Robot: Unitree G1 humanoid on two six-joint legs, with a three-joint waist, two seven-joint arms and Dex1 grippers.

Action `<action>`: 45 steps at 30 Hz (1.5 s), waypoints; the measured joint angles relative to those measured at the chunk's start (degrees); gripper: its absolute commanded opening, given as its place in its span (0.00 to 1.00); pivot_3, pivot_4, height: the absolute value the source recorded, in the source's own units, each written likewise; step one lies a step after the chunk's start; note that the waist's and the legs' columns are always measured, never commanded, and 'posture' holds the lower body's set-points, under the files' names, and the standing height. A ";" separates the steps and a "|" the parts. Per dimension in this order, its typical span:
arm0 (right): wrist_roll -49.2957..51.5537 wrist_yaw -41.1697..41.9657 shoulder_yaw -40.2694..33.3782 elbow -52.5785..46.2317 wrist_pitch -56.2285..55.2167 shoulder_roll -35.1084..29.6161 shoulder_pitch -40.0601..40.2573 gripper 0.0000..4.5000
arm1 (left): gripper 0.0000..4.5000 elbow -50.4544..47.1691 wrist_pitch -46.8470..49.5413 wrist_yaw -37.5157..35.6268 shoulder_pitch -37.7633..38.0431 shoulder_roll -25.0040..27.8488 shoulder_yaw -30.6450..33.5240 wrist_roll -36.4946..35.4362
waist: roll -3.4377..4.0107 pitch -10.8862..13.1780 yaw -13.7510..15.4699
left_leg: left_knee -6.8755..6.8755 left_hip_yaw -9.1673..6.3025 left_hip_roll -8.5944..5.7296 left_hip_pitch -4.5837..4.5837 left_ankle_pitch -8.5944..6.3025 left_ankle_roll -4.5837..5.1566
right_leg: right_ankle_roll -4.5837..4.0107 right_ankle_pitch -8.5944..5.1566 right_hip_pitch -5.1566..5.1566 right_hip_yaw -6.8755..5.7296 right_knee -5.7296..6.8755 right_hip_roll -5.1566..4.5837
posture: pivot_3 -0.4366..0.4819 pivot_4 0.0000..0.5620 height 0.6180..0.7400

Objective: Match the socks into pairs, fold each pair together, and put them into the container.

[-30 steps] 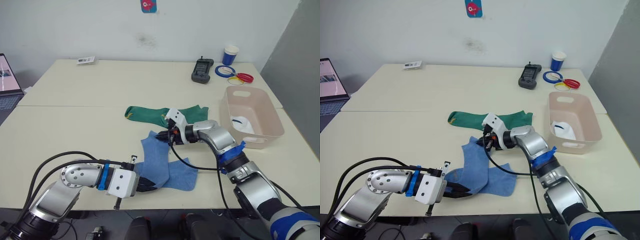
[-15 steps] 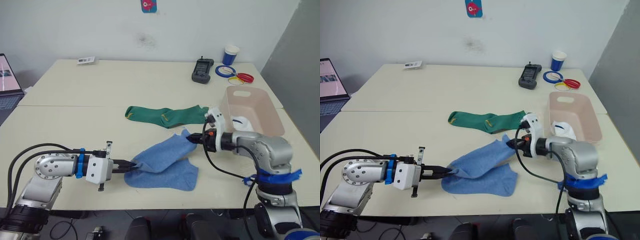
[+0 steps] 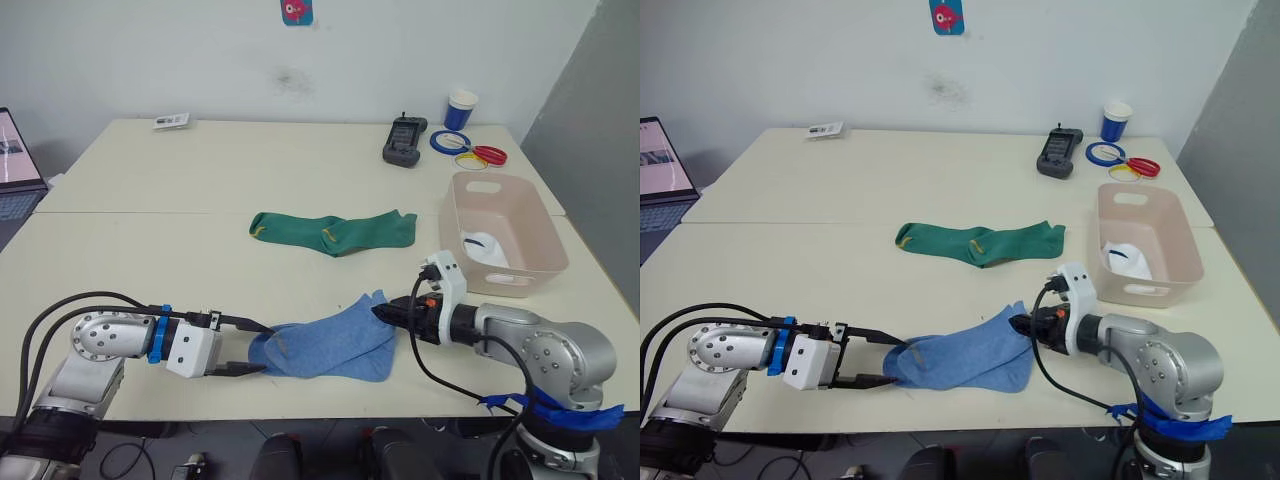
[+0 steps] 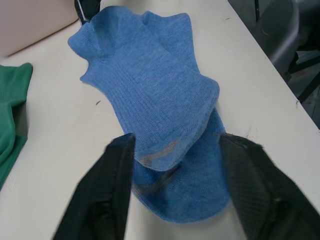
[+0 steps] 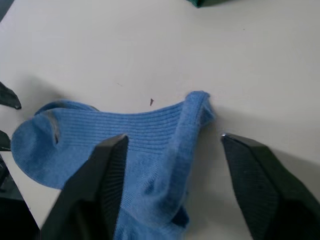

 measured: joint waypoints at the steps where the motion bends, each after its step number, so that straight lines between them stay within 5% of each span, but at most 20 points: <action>1: -0.03 1.01 1.01 0.44 -1.71 -2.66 -0.13 1.00 | 0.77 -0.73 4.74 1.63 0.87 0.37 1.00 -1.62 | -0.01 0.00 -0.06 | -0.01 -0.01 0.01 0.00 0.00 0.00 | 0.00 0.00 -0.01 -0.01 -0.01 0.00 | 0.48 0.27 1.00; 7: 0.45 8.73 7.42 10.42 -14.26 -8.43 -5.15 1.00 | 0.77 -12.40 41.07 13.60 9.55 4.77 9.43 -18.19 | -0.02 0.01 -1.39 | -0.12 -0.08 0.03 0.12 0.00 0.00 | 0.00 0.00 0.04 -0.02 0.02 0.03 | 0.48 0.27 1.00; 9: 0.31 11.89 11.02 14.94 -17.94 -9.97 -7.67 1.00 | 0.77 -18.05 56.18 19.15 14.64 5.75 13.59 -29.39 | -0.08 0.04 -1.63 | -0.14 -0.14 0.07 0.12 0.00 0.00 | 0.00 -0.01 0.03 -0.02 0.00 0.03 | 0.48 0.27 1.00; 14: -1.04 17.03 17.73 23.66 -24.88 -11.98 -11.13 1.00 | 0.77 -26.04 72.89 28.93 17.45 6.18 17.54 -41.48 | -0.07 0.05 -0.87 | -0.19 -0.46 -0.06 0.14 0.01 0.00 | -0.01 -0.02 0.09 -0.11 -0.02 -0.04 | 0.48 0.27 1.00; 18: -2.90 19.16 21.73 29.03 -28.69 -12.64 -11.48 1.00 | 0.77 -28.64 75.65 33.98 17.34 3.99 16.78 -41.27 | -0.07 0.05 -0.59 | -0.19 -0.45 -0.07 0.18 0.01 -0.01 | -0.02 -0.02 0.12 -0.05 -0.02 -0.09 | 0.48 0.27 1.00; 22: -4.23 19.85 23.00 31.92 -30.15 -12.58 -12.53 0.79 | 0.77 -29.82 76.49 37.72 17.64 1.14 14.45 -39.03 | -0.07 0.05 -0.36 | -0.19 -0.46 -0.09 0.19 0.01 -0.01 | -0.02 -0.02 0.11 -0.01 -0.02 -0.06 | 0.48 0.27 1.00; 26: -4.33 19.86 22.78 32.48 -30.48 -12.01 -13.38 0.45 | 0.57 -29.99 76.57 39.25 16.87 -0.99 13.16 -37.07 | -0.07 0.05 -0.11 | -0.20 -0.53 -0.11 0.19 0.01 -0.01 | -0.07 -0.04 0.12 -0.09 -0.01 -0.02 | 0.48 0.27 1.00; 32: -3.53 19.76 21.31 31.62 -29.44 -12.02 -13.38 0.00 | 0.13 -29.15 76.57 39.22 14.27 -2.44 11.51 -35.22 | -0.07 0.05 0.13 | -0.20 -0.51 -0.12 0.18 0.01 -0.01 | -0.07 -0.05 0.12 -0.05 -0.02 -0.04 | 0.48 0.27 1.00; 34: -2.91 19.64 20.87 30.77 -28.86 -12.09 -13.37 0.00 | 0.01 -29.03 76.75 38.89 14.07 -2.45 11.28 -35.16 | -0.07 0.05 0.09 | -0.20 -0.50 -0.12 0.19 0.01 -0.02 | -0.07 -0.05 0.12 -0.05 -0.02 -0.03 | 0.48 0.27 1.00; 45: 4.63 14.57 10.25 19.95 -18.30 -11.84 -10.92 0.00 | 0.01 -27.08 80.44 34.15 11.09 1.79 14.87 -37.22 | -0.06 0.05 0.20 | -0.23 -0.56 -0.10 0.17 0.01 -0.02 | -0.08 -0.05 0.12 -0.11 -0.02 -0.03 | 0.48 0.27 1.00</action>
